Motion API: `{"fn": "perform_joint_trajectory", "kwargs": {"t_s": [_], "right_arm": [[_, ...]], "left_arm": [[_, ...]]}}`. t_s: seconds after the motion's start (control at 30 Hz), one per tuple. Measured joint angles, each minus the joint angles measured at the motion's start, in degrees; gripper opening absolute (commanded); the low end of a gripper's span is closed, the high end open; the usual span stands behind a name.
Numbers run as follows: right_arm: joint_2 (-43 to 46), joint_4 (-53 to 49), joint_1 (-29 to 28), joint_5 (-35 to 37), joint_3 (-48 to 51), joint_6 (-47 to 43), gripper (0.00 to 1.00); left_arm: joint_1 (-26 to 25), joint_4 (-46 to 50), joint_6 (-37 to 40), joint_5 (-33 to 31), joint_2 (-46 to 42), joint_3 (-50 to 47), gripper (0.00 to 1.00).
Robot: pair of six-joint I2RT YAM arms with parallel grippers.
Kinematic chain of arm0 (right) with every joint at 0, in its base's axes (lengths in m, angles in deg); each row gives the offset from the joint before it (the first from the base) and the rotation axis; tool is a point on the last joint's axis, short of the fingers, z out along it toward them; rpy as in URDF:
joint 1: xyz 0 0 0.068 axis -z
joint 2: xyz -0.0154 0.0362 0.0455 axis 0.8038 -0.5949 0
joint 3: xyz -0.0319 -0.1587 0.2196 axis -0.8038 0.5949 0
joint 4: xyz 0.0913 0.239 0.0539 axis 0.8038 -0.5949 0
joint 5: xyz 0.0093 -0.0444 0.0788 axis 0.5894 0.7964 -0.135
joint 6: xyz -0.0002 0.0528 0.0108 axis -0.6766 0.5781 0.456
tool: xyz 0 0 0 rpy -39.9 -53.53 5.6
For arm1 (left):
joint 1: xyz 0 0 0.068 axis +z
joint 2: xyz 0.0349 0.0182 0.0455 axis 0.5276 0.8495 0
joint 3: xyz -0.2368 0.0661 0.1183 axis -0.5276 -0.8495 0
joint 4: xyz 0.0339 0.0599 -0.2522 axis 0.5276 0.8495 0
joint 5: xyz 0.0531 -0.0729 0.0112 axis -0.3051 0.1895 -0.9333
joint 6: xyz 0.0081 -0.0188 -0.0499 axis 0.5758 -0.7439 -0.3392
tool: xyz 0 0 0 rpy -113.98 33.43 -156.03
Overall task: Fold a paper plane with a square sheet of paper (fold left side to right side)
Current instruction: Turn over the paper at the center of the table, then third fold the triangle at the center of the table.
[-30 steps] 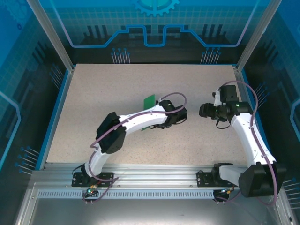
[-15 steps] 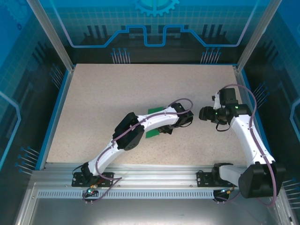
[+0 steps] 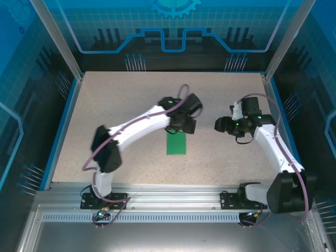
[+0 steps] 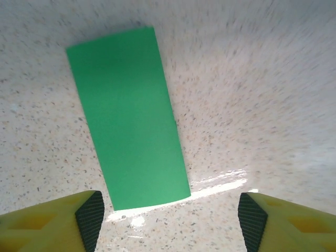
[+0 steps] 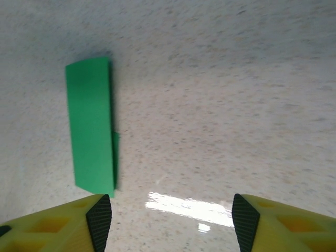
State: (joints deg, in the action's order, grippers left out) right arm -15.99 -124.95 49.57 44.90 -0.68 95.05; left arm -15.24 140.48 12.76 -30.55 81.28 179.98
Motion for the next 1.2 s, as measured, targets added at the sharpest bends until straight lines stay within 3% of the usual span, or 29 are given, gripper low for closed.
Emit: {"fn": "perform_joint_trajectory", "kwargs": {"t_s": [0.2,0.33,0.47,0.73,1.2], "right_arm": [[-11.28,7.43,-12.31,-2.91,-1.38,3.93,0.63],[-21.55,11.54,-18.62,-3.02,-6.91,5.11,0.62],[-30.38,15.02,-21.03,-2.97,-13.51,5.7,0.6],[-40.61,16.87,-22.08,-1.27,-21.73,5.31,0.6],[-45.53,16.13,-21.86,0.76,-24.0,2.75,0.6]], "left_arm": [[13.55,-15.98,-2.27,10.27,-16.37,-23.89,0.78],[19.1,-24.65,-3.8,17.31,-18.82,-36.72,0.78],[22.03,-31.56,-5.22,23.43,-19.1,-45.22,0.78],[22.73,-39.52,-6.45,28.28,-19.37,-49.62,0.77],[22.73,-42.18,-6.88,30.97,-13.2,-47.78,0.75]]}}
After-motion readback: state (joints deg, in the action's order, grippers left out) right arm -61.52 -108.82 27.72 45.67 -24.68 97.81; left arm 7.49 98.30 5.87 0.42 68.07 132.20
